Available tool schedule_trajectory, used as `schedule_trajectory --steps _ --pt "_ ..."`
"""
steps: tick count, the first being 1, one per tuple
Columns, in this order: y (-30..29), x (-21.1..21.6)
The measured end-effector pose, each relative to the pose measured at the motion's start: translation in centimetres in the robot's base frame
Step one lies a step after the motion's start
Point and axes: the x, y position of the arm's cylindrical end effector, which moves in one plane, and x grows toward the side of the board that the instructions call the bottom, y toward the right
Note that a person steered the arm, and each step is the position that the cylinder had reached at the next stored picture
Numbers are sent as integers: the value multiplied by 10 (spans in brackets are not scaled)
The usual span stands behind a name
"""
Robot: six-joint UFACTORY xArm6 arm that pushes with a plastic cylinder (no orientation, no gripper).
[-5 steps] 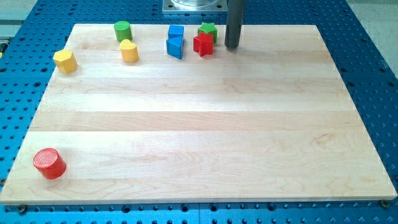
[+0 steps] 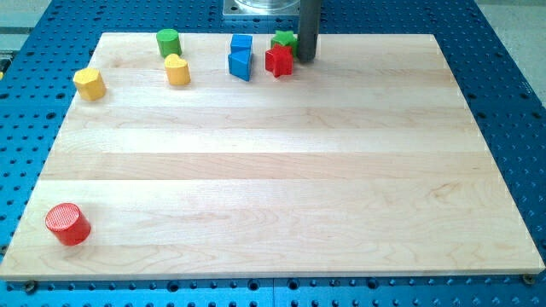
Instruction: Move the red star diagonally to the triangle
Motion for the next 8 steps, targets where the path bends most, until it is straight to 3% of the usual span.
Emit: schedule_trajectory --steps 1,3,4,5,6,7,8 --pt "-25 -8" --pt "-49 145" --pt "-73 168" --pt "-126 246" --pt "-192 290" --pt "-197 254" --pt "-213 246"
